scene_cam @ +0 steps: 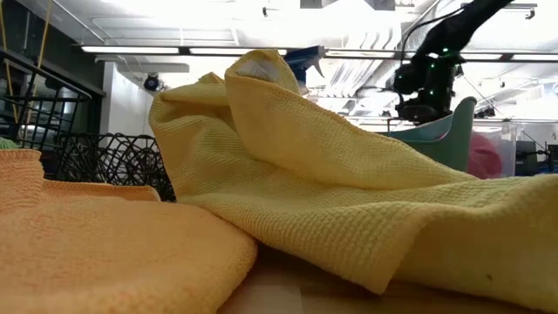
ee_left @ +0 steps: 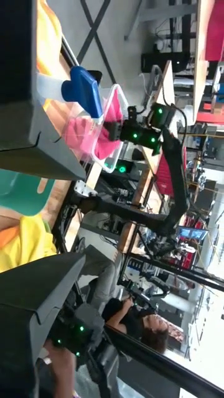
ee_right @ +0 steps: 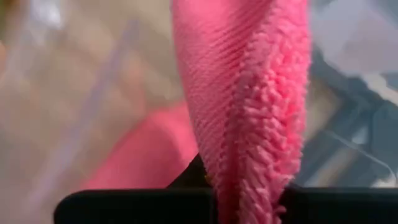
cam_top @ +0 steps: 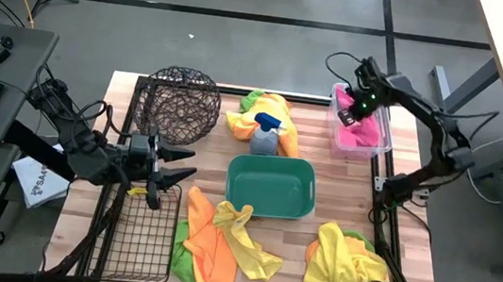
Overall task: Sort microfiber towel by color & place in baskets
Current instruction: Put the pink towel into the transparent bin
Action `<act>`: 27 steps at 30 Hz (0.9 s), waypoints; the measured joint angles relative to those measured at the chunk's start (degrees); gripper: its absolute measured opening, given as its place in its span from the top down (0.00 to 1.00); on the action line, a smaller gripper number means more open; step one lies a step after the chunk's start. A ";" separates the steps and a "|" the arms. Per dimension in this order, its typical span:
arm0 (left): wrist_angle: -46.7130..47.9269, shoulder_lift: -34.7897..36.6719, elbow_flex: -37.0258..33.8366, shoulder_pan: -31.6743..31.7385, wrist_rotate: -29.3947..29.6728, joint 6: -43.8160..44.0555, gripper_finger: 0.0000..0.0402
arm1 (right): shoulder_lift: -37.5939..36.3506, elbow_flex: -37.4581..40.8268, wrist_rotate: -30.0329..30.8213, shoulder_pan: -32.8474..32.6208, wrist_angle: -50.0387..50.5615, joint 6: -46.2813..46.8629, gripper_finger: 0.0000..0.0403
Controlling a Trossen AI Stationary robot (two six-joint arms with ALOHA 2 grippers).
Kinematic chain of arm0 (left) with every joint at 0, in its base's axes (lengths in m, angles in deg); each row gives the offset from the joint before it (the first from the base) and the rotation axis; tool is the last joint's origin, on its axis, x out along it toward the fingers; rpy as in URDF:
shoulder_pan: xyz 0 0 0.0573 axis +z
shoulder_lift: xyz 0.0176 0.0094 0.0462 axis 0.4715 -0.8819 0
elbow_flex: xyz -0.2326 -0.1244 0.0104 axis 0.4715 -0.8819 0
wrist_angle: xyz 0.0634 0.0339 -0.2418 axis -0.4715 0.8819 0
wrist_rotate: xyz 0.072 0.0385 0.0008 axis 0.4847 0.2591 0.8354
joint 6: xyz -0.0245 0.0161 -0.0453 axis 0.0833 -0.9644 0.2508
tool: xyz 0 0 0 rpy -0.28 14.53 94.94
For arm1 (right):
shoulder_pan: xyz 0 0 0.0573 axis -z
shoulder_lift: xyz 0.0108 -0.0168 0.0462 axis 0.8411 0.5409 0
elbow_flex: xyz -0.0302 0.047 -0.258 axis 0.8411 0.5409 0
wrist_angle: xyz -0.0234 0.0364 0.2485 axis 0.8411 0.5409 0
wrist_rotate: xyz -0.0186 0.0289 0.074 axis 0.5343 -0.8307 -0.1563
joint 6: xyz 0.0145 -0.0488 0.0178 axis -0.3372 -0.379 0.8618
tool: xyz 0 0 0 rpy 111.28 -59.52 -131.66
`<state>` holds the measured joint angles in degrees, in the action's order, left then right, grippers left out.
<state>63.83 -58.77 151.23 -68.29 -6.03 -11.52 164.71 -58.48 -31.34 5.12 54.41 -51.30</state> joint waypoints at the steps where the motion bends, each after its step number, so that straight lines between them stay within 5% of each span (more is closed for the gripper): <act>1: 0.01 0.00 0.00 0.00 -0.01 -0.37 0.53 | 1.29 -1.17 0.34 0.00 2.62 -1.61 1.00; 13: 0.02 0.00 0.00 0.00 -0.15 -1.85 0.53 | 10.63 -0.62 -3.13 -0.70 5.28 1.22 0.96; 20: 0.05 0.00 0.02 -0.02 -2.36 -2.02 0.53 | 4.98 -2.12 3.21 -1.86 6.41 0.45 0.71; 27: 0.13 0.00 0.02 -0.02 -2.39 -3.51 0.53 | -1.26 -4.61 -0.67 -1.98 12.67 -1.73 0.45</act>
<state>63.96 -58.77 151.25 -68.31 -8.42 -15.03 163.46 -63.09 -32.01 3.14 67.08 -53.03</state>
